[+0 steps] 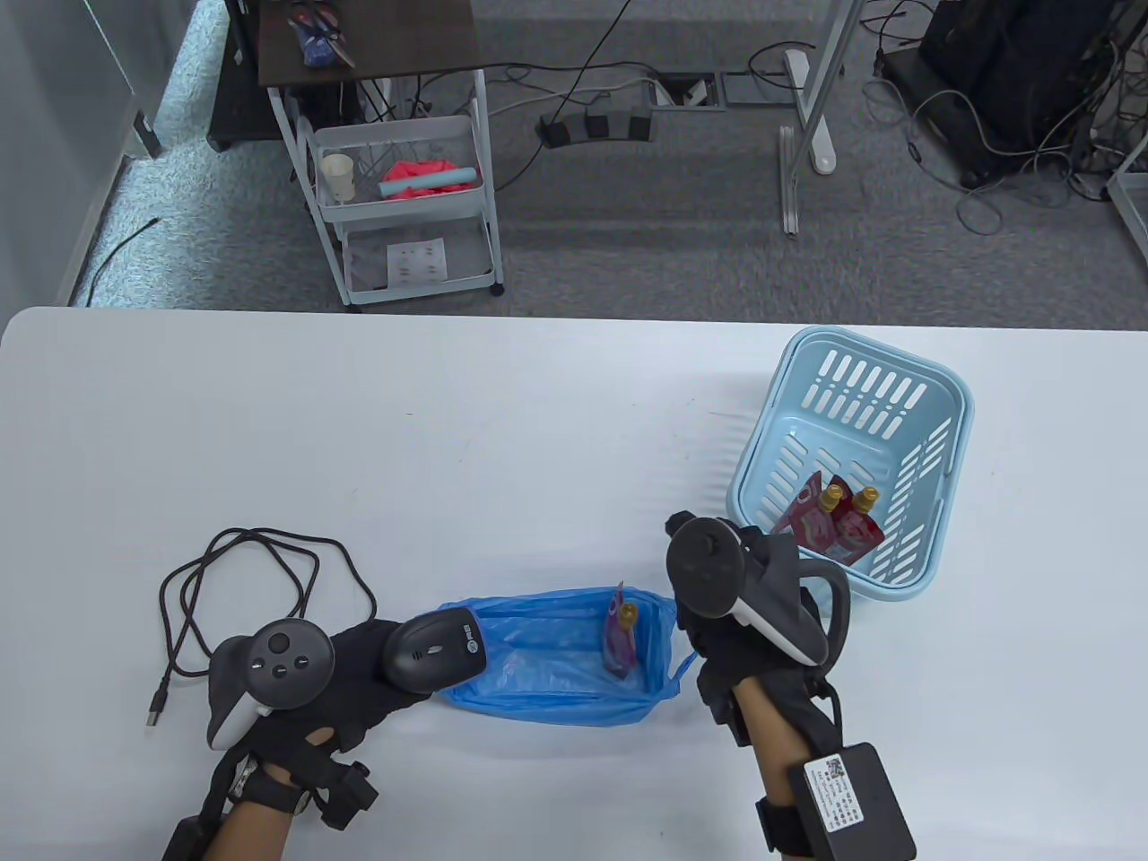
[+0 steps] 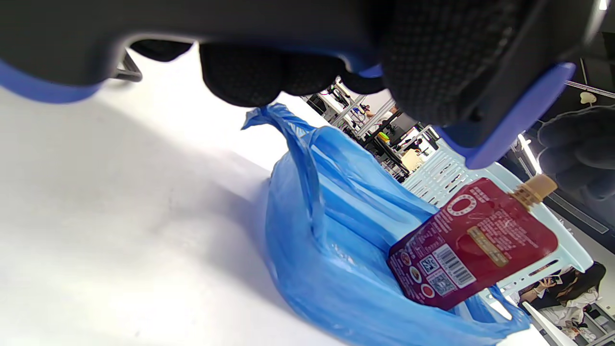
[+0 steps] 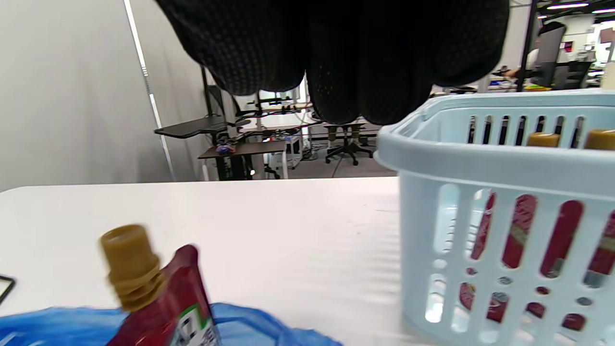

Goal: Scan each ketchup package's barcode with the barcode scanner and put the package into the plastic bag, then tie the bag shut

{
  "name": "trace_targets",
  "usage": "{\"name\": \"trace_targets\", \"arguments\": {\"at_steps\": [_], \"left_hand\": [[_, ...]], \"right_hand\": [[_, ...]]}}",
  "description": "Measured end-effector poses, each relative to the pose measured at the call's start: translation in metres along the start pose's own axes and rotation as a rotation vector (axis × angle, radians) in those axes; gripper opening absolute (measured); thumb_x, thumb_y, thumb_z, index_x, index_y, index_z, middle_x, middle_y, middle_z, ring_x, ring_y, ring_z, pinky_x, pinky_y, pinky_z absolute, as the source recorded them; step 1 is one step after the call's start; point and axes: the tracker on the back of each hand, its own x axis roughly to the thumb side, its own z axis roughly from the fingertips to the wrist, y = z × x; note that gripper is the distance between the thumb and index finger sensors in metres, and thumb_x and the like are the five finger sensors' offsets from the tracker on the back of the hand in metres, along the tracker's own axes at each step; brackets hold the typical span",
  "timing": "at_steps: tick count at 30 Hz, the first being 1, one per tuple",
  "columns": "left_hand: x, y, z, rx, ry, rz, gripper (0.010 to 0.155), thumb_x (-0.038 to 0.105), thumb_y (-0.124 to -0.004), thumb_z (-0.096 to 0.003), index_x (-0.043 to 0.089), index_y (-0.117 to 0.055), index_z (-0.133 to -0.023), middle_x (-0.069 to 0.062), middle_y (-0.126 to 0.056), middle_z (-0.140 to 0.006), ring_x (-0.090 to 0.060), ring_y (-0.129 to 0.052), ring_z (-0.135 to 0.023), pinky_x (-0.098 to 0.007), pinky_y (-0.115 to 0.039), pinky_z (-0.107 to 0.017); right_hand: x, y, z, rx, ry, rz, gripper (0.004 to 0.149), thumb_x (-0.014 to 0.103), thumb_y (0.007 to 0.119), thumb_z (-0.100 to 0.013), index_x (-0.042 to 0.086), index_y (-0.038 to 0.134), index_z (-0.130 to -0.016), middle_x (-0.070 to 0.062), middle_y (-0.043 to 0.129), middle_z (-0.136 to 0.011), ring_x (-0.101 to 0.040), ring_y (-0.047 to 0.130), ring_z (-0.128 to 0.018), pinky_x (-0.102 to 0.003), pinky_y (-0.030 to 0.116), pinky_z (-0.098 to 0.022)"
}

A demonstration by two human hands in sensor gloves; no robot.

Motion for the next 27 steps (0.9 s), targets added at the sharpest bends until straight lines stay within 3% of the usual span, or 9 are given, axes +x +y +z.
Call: {"name": "trace_targets", "arguments": {"at_steps": [10, 19, 23, 27], "left_hand": [[-0.001, 0.001, 0.0, 0.005, 0.001, 0.009, 0.049, 0.05, -0.089, -0.0423, 0.029, -0.084, -0.086, 0.004, -0.085, -0.086, -0.027, -0.095, -0.069, -0.053, -0.075, -0.063], [-0.003, 0.003, 0.001, 0.013, 0.008, 0.012, 0.049, 0.05, -0.089, -0.0422, 0.029, -0.084, -0.086, 0.004, -0.085, -0.086, -0.027, -0.095, -0.069, -0.053, -0.075, -0.063], [-0.004, 0.004, 0.001, 0.016, 0.012, 0.018, 0.049, 0.05, -0.089, -0.0422, 0.029, -0.084, -0.086, 0.004, -0.085, -0.086, -0.027, -0.095, -0.069, -0.053, -0.075, -0.063], [-0.005, 0.006, 0.001, 0.02, 0.014, 0.021, 0.049, 0.05, -0.089, -0.0423, 0.029, -0.084, -0.086, 0.004, -0.085, -0.086, -0.027, -0.095, -0.069, -0.053, -0.075, -0.063]], "right_hand": [[-0.058, -0.02, -0.024, 0.055, 0.239, -0.053, 0.051, 0.022, 0.077, -0.053, 0.011, 0.066, -0.102, -0.024, 0.071, -0.102, -0.048, 0.074, -0.085, -0.059, 0.066, -0.061], [-0.093, -0.004, -0.047, 0.12, 0.382, -0.079, 0.057, 0.021, 0.077, -0.054, 0.011, 0.06, -0.107, -0.024, 0.062, -0.109, -0.049, 0.071, -0.088, -0.06, 0.064, -0.063], [-0.099, 0.002, -0.054, 0.088, 0.408, -0.083, 0.057, 0.021, 0.077, -0.053, 0.011, 0.059, -0.107, -0.024, 0.061, -0.109, -0.048, 0.071, -0.088, -0.06, 0.064, -0.062], [-0.102, 0.008, -0.061, 0.129, 0.429, -0.075, 0.058, 0.022, 0.076, -0.054, 0.012, 0.057, -0.108, -0.025, 0.057, -0.111, -0.048, 0.069, -0.089, -0.06, 0.063, -0.063]]}}
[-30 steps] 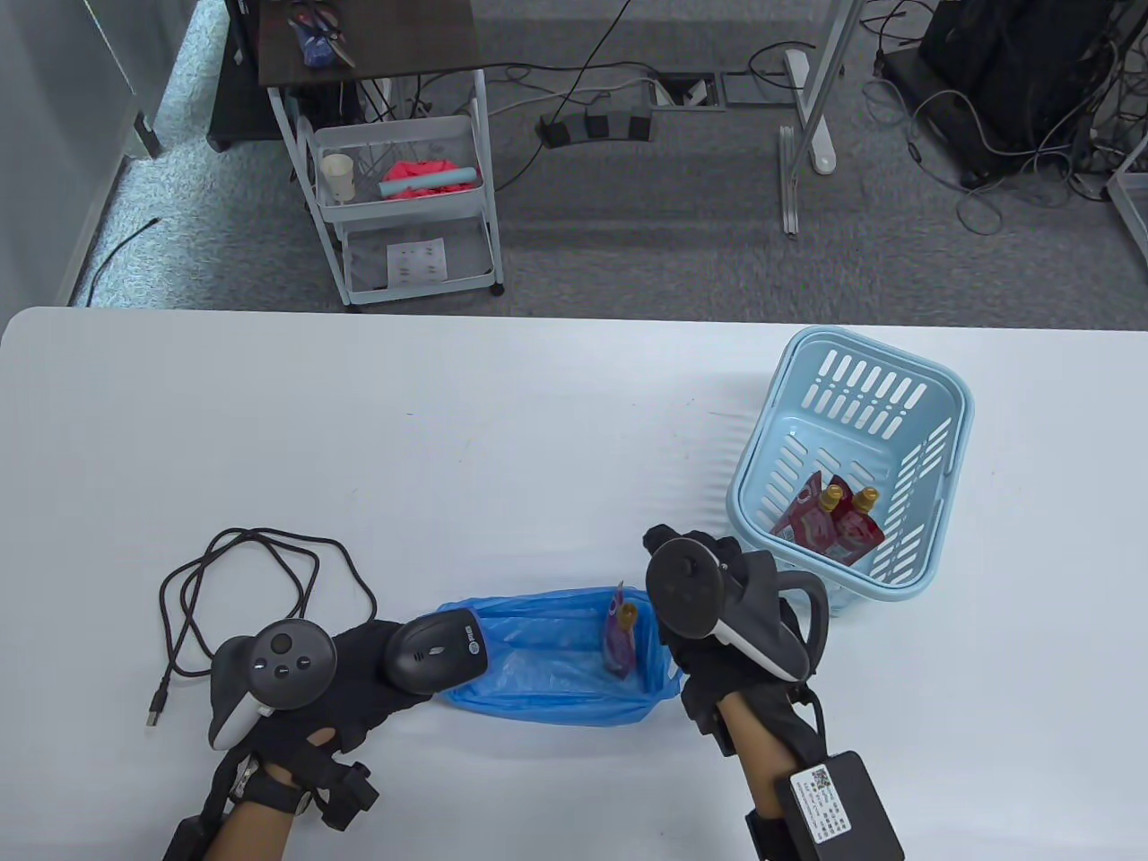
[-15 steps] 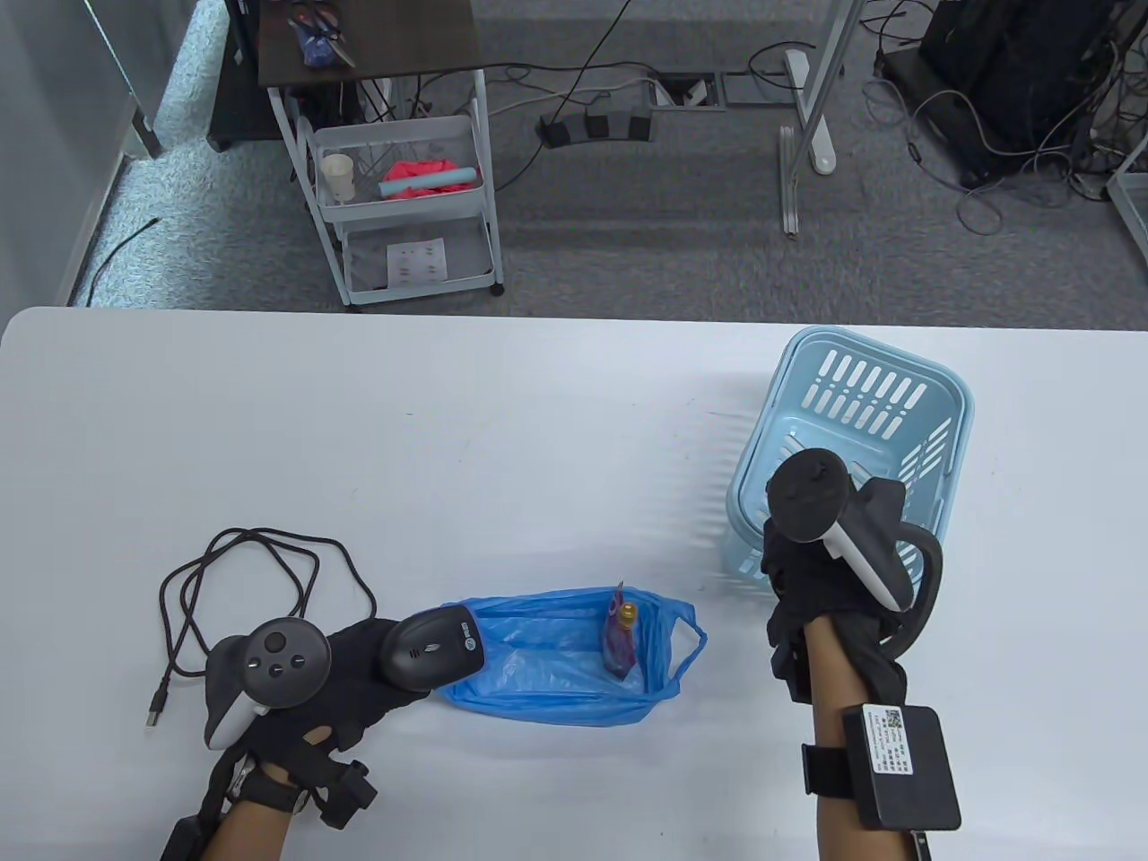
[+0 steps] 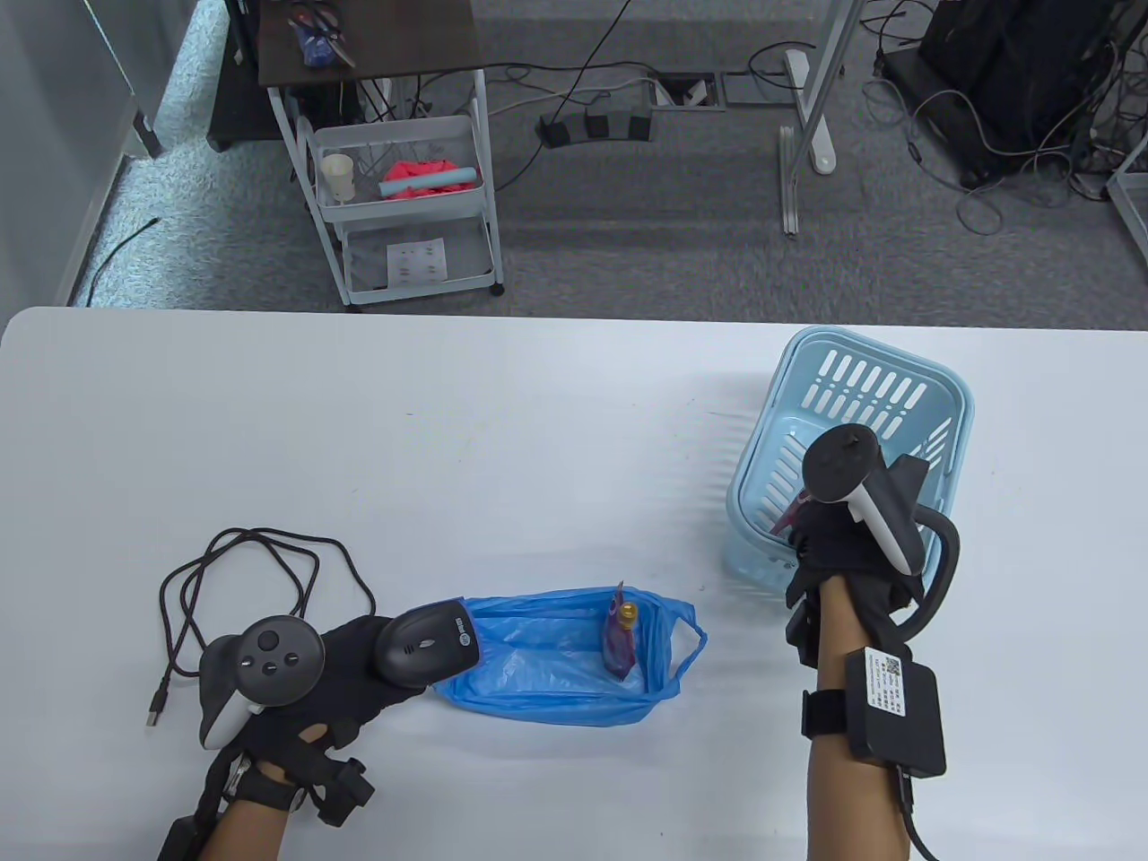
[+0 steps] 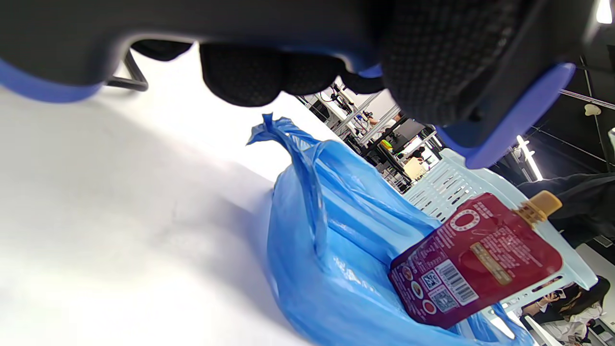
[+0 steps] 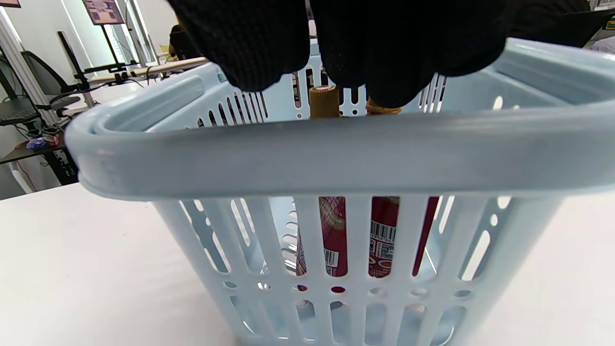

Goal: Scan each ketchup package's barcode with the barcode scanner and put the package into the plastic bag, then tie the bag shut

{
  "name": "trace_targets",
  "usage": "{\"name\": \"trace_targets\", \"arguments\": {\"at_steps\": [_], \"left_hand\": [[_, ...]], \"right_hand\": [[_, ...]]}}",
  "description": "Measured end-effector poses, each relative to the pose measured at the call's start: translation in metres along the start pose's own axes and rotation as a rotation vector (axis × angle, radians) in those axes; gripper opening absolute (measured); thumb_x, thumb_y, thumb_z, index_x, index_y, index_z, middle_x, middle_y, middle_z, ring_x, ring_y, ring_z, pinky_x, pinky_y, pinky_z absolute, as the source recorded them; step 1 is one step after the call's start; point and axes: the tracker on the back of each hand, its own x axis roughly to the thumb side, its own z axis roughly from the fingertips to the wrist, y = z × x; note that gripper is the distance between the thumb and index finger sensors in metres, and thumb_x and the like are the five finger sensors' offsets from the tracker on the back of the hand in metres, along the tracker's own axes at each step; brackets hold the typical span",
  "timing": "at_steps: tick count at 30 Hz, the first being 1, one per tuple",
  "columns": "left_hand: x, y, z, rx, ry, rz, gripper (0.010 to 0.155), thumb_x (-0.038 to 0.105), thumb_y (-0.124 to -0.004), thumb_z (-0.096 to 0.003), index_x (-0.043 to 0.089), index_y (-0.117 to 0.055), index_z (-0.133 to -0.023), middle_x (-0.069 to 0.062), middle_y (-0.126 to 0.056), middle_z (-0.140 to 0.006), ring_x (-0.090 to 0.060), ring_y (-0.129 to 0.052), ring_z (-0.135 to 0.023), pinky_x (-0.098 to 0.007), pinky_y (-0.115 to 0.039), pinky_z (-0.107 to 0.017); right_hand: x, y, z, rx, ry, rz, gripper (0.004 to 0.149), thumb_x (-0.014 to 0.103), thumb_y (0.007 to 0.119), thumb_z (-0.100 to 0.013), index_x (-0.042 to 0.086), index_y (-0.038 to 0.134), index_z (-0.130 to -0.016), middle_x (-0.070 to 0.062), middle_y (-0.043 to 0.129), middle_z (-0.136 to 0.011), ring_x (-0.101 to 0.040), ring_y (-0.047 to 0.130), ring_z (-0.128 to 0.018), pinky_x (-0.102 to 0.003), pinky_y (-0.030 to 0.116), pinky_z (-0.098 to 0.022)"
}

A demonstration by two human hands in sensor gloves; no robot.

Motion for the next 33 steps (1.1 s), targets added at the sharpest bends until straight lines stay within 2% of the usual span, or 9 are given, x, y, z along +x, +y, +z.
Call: {"name": "trace_targets", "arguments": {"at_steps": [10, 33], "left_hand": [[0.0, 0.0, 0.0, -0.002, 0.009, -0.009, 0.049, 0.05, -0.089, -0.0422, 0.029, -0.084, -0.086, 0.004, -0.085, -0.086, -0.027, -0.095, -0.069, -0.053, -0.075, -0.063], [-0.001, 0.0, -0.001, -0.001, 0.017, -0.013, 0.049, 0.05, -0.089, -0.0422, 0.029, -0.084, -0.086, 0.004, -0.085, -0.086, -0.027, -0.095, -0.069, -0.053, -0.075, -0.063]], "right_hand": [[0.006, 0.009, -0.007, 0.009, -0.001, 0.042, 0.058, 0.022, 0.076, -0.054, 0.01, 0.057, -0.108, -0.026, 0.055, -0.11, -0.047, 0.069, -0.088, -0.06, 0.063, -0.063], [0.003, 0.01, -0.018, -0.029, 0.037, 0.064, 0.052, 0.021, 0.077, -0.053, 0.014, 0.065, -0.103, -0.019, 0.069, -0.102, -0.043, 0.077, -0.082, -0.057, 0.067, -0.06]]}}
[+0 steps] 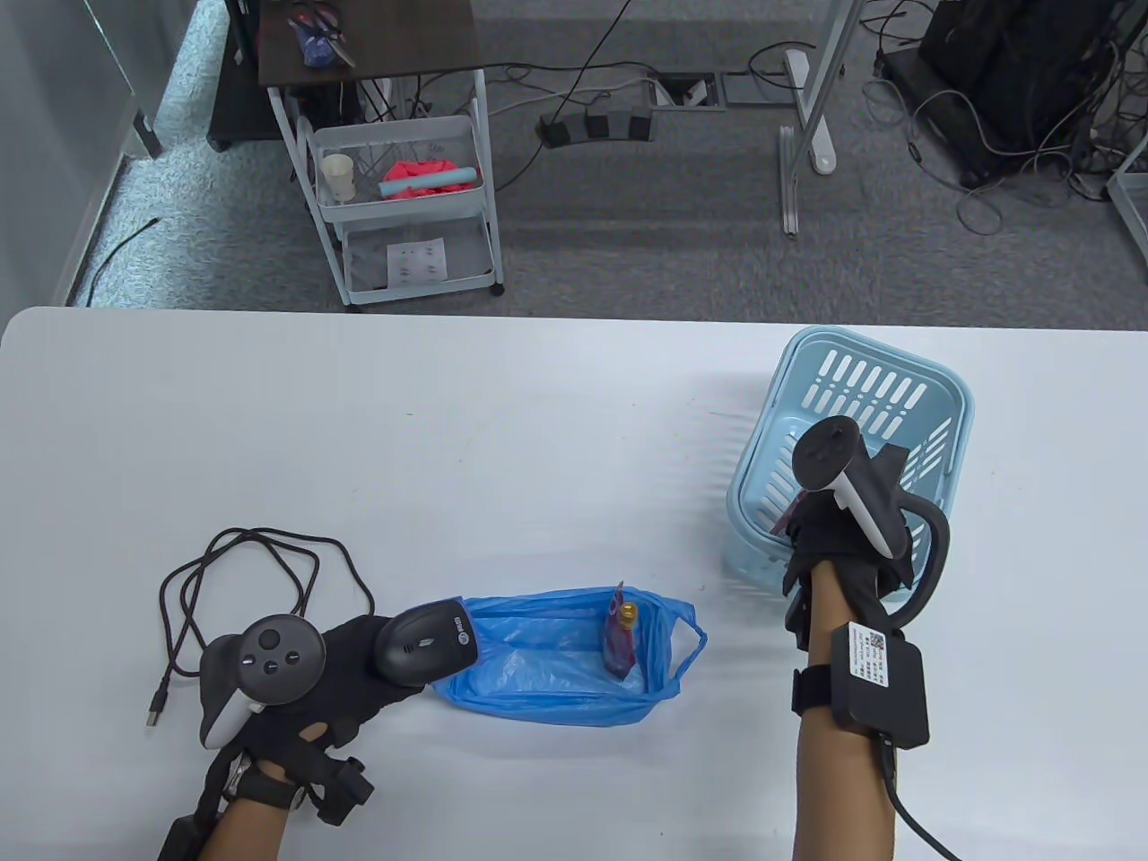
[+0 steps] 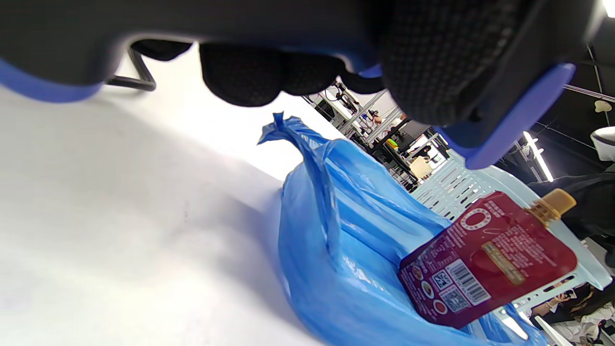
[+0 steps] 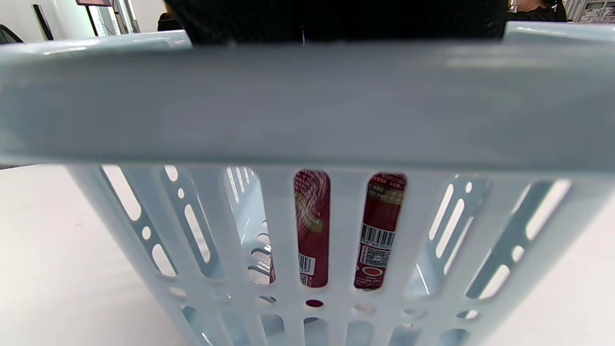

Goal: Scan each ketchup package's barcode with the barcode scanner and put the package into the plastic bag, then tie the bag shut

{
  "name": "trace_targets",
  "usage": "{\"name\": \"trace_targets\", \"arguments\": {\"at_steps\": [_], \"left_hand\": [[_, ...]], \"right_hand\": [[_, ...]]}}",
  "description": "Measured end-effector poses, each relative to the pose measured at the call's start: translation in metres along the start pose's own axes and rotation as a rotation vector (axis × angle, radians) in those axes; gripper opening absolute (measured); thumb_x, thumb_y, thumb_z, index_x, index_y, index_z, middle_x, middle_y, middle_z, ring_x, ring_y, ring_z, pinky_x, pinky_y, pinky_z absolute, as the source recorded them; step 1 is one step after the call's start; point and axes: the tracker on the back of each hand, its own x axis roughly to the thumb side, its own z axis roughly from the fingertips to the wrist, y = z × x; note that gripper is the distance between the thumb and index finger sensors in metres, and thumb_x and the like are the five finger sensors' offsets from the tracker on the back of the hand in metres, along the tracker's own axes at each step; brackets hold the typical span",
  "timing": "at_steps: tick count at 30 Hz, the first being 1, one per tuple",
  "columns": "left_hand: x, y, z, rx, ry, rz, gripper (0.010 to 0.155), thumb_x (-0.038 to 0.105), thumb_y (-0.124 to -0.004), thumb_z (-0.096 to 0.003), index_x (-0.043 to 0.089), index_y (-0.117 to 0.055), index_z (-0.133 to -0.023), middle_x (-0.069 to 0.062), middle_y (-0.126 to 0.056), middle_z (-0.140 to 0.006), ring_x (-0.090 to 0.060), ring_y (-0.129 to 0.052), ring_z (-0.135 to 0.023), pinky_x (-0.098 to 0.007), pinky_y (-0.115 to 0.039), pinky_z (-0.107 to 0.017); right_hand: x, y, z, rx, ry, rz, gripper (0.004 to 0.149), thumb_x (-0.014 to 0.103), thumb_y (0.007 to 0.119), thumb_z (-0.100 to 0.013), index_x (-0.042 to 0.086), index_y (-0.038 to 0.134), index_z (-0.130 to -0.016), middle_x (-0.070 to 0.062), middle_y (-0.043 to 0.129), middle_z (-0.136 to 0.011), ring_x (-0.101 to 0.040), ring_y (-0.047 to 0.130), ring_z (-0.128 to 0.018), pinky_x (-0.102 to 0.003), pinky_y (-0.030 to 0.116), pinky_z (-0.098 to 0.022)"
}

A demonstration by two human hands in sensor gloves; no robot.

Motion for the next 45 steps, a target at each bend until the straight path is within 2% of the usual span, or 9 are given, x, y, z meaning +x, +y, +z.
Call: {"name": "trace_targets", "arguments": {"at_steps": [14, 32, 45], "left_hand": [[0.0, 0.001, 0.0, 0.007, -0.003, 0.002, 0.049, 0.05, -0.089, -0.0422, 0.029, -0.084, -0.086, 0.004, -0.085, -0.086, -0.027, -0.095, -0.069, -0.054, -0.075, -0.063], [-0.001, 0.002, 0.001, 0.011, -0.006, 0.005, 0.049, 0.05, -0.089, -0.0421, 0.029, -0.084, -0.086, 0.004, -0.085, -0.086, -0.027, -0.095, -0.069, -0.053, -0.075, -0.063], [-0.002, 0.002, 0.001, 0.012, -0.004, 0.004, 0.049, 0.05, -0.089, -0.0423, 0.029, -0.084, -0.086, 0.004, -0.085, -0.086, -0.027, -0.095, -0.069, -0.053, -0.075, -0.063]], "right_hand": [[0.002, 0.006, -0.002, 0.035, 0.005, 0.029, 0.046, 0.018, 0.077, -0.053, 0.016, 0.07, -0.098, -0.016, 0.077, -0.095, -0.04, 0.081, -0.078, -0.054, 0.07, -0.058], [0.003, 0.007, 0.0, -0.047, -0.009, 0.045, 0.044, 0.018, 0.08, -0.05, 0.014, 0.075, -0.094, -0.015, 0.084, -0.089, -0.038, 0.086, -0.073, -0.052, 0.074, -0.055], [0.002, -0.018, 0.017, -0.095, -0.04, -0.028, 0.044, 0.019, 0.08, -0.051, 0.014, 0.075, -0.094, -0.016, 0.084, -0.088, -0.038, 0.086, -0.072, -0.053, 0.073, -0.055]]}}
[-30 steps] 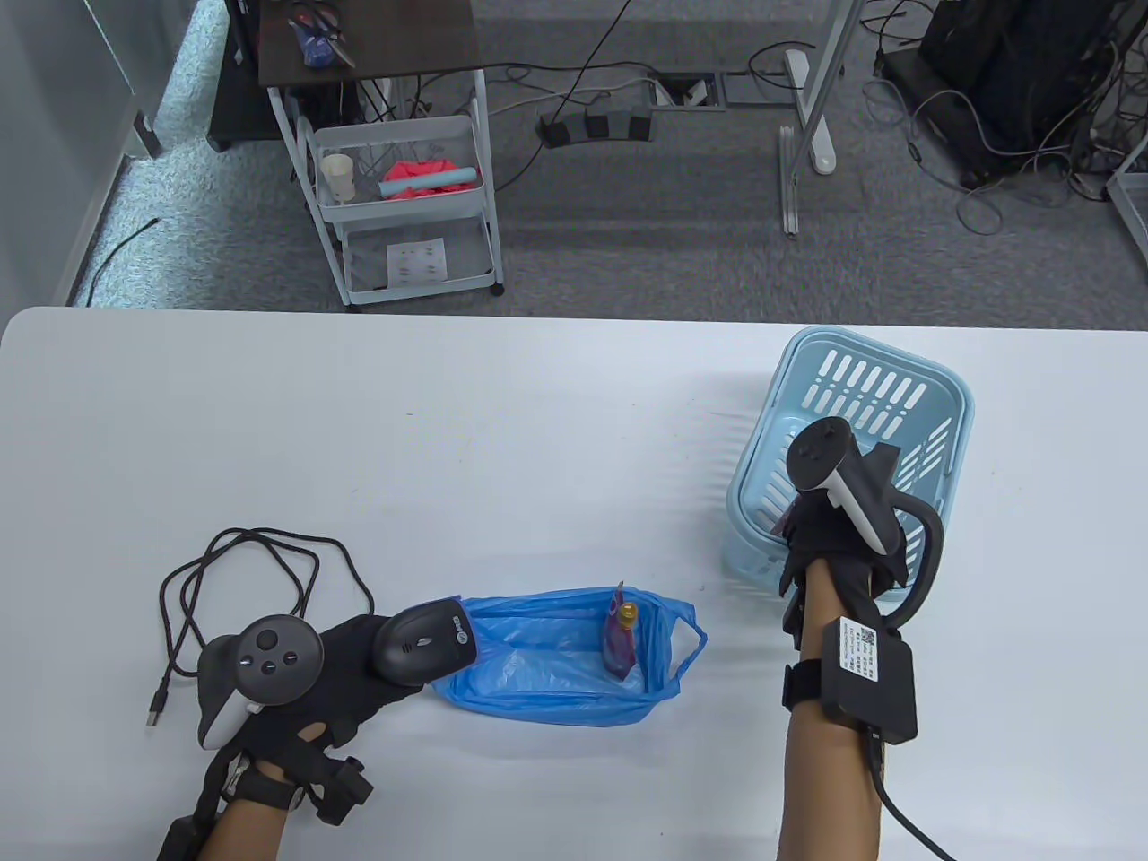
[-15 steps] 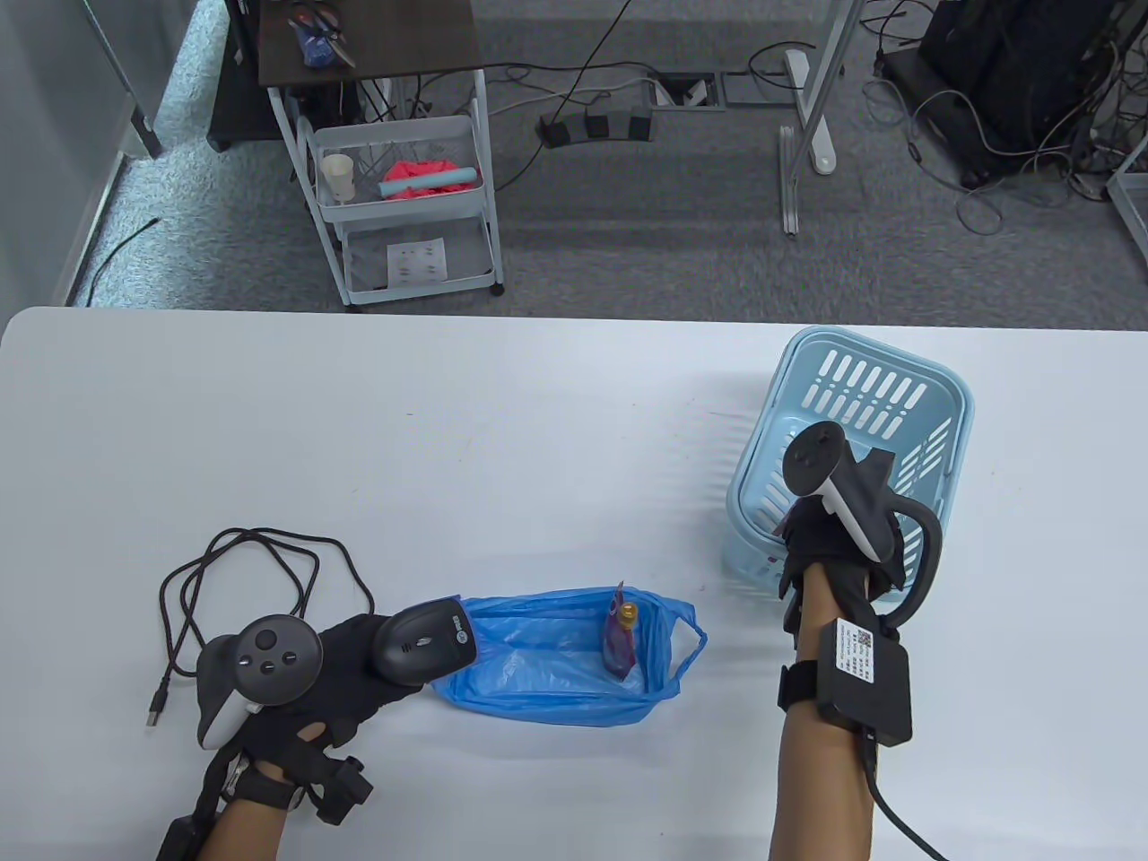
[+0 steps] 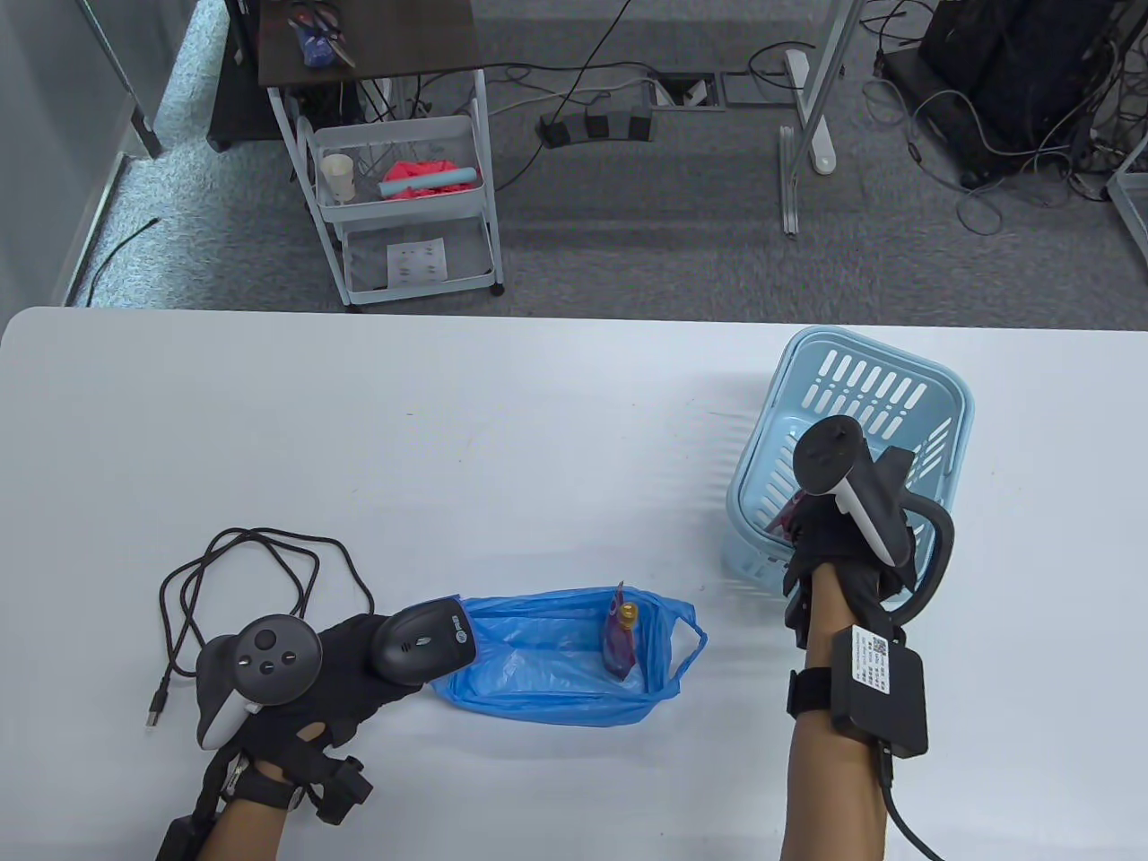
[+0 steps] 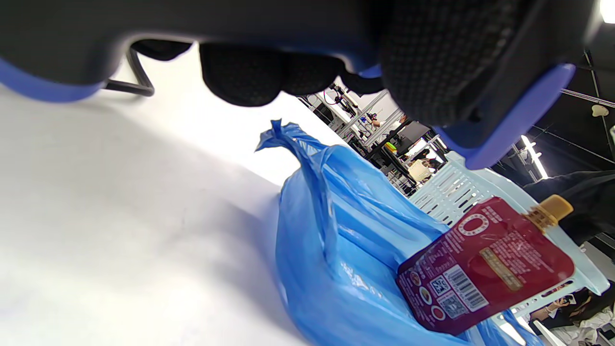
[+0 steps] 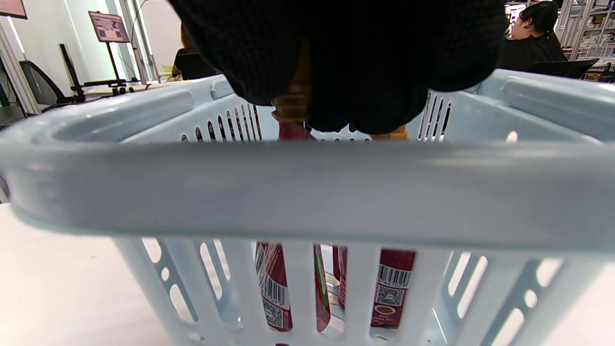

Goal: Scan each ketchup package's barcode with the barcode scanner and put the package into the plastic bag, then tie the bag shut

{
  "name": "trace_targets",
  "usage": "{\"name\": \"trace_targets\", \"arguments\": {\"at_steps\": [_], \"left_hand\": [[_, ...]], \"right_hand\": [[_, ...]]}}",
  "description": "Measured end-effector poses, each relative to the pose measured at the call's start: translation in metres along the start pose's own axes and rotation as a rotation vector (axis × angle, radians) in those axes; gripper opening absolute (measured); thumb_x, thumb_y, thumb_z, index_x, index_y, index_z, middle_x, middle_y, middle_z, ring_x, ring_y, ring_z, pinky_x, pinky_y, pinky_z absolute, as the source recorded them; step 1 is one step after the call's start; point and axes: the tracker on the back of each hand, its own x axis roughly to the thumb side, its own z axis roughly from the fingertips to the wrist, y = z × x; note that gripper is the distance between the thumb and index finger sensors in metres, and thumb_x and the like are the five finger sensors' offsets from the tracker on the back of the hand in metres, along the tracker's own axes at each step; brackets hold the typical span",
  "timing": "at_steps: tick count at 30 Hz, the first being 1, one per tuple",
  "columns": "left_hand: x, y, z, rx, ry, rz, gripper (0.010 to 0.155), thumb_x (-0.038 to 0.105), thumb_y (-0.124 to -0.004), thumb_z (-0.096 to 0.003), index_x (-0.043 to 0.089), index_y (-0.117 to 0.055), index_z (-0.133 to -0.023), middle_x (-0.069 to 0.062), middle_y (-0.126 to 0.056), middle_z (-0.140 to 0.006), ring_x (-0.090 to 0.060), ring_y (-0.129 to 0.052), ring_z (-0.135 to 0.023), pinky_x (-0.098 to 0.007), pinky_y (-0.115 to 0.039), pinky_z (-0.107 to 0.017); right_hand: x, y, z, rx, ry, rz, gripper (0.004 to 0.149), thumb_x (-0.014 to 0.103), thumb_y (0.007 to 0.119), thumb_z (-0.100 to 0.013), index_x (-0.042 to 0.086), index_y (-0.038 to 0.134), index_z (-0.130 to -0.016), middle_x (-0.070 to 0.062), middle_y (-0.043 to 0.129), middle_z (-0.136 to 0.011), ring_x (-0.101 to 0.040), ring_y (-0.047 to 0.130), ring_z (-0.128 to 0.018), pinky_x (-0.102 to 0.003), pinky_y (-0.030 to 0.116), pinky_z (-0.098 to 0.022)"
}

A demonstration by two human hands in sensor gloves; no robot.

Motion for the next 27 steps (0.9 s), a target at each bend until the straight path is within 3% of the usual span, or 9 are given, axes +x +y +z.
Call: {"name": "trace_targets", "arguments": {"at_steps": [18, 27], "left_hand": [[-0.001, 0.0, 0.0, 0.0, 0.003, 0.006, 0.049, 0.05, -0.089, -0.0421, 0.029, -0.084, -0.086, 0.004, -0.085, -0.086, -0.027, -0.095, -0.069, -0.053, -0.075, -0.063], [-0.001, -0.001, 0.0, -0.003, 0.008, 0.006, 0.049, 0.05, -0.089, -0.0421, 0.029, -0.084, -0.086, 0.004, -0.085, -0.086, -0.027, -0.095, -0.069, -0.053, -0.075, -0.063]], "right_hand": [[-0.007, -0.058, 0.039, -0.173, -0.101, -0.129, 0.044, 0.02, 0.08, -0.051, 0.013, 0.074, -0.094, -0.017, 0.084, -0.086, -0.038, 0.086, -0.071, -0.053, 0.073, -0.055], [0.004, -0.089, 0.066, -0.28, -0.221, -0.168, 0.045, 0.021, 0.079, -0.051, 0.011, 0.074, -0.094, -0.019, 0.084, -0.084, -0.038, 0.086, -0.07, -0.053, 0.073, -0.054]]}}
